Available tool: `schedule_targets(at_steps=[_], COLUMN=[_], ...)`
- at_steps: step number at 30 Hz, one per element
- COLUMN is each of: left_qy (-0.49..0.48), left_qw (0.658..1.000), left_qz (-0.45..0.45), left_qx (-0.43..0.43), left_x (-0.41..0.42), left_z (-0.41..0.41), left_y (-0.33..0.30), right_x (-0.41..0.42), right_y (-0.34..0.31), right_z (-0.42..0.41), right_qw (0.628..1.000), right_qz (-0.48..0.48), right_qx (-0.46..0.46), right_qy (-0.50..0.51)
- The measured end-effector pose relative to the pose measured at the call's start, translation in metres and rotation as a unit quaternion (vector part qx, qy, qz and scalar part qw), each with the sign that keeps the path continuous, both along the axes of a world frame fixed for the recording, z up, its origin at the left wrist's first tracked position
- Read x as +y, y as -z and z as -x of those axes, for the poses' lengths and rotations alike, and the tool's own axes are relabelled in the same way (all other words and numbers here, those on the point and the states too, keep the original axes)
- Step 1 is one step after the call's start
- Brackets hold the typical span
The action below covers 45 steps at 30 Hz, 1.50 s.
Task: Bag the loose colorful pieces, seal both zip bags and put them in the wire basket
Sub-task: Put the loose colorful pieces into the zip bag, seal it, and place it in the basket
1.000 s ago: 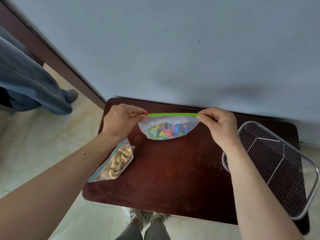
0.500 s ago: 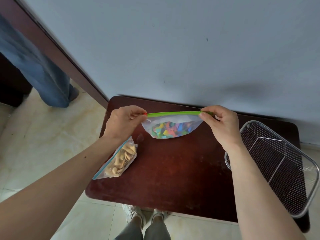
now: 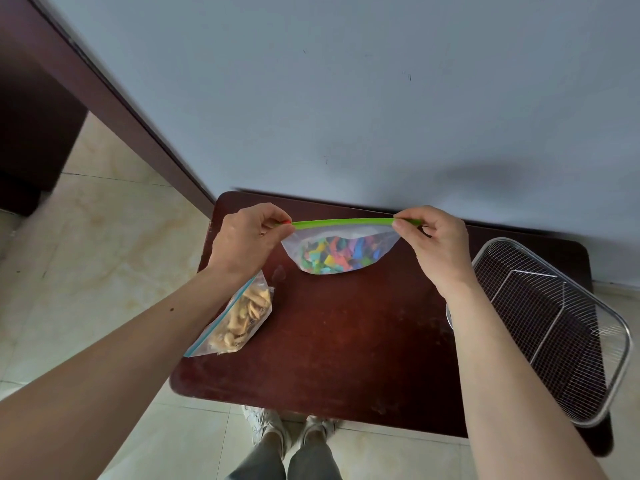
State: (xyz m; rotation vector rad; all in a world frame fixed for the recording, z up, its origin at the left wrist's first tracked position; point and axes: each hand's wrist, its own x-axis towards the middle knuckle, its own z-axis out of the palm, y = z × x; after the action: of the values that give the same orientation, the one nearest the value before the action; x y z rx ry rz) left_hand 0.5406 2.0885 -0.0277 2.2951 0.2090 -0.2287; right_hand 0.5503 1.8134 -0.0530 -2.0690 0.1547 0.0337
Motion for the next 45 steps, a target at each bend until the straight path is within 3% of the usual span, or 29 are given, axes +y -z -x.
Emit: schedule_targets(at_steps=[17, 30, 45], left_qy=[0.04, 0.229, 0.286], left_qw=[0.998, 0.967, 0.957], left_qz=[0.018, 0.067, 0.029], left_qx=[-0.034, -0.088, -0.04], left_x=[-0.027, -0.191, -0.328], left_z=[-0.01, -0.018, -0.006], left_y=[-0.033, -0.074, -0.021], right_x=[-0.027, -0.167, -0.278], right_y=[-0.032, -0.087, -0.032], right_z=[0.017, 0.09, 0.134], right_qw=[0.998, 0.967, 0.948], right_qz=[0.03, 0.055, 0.074], right_qx=[-0.031, -0.087, -0.045], right_qy=[0.036, 0.232, 0.305])
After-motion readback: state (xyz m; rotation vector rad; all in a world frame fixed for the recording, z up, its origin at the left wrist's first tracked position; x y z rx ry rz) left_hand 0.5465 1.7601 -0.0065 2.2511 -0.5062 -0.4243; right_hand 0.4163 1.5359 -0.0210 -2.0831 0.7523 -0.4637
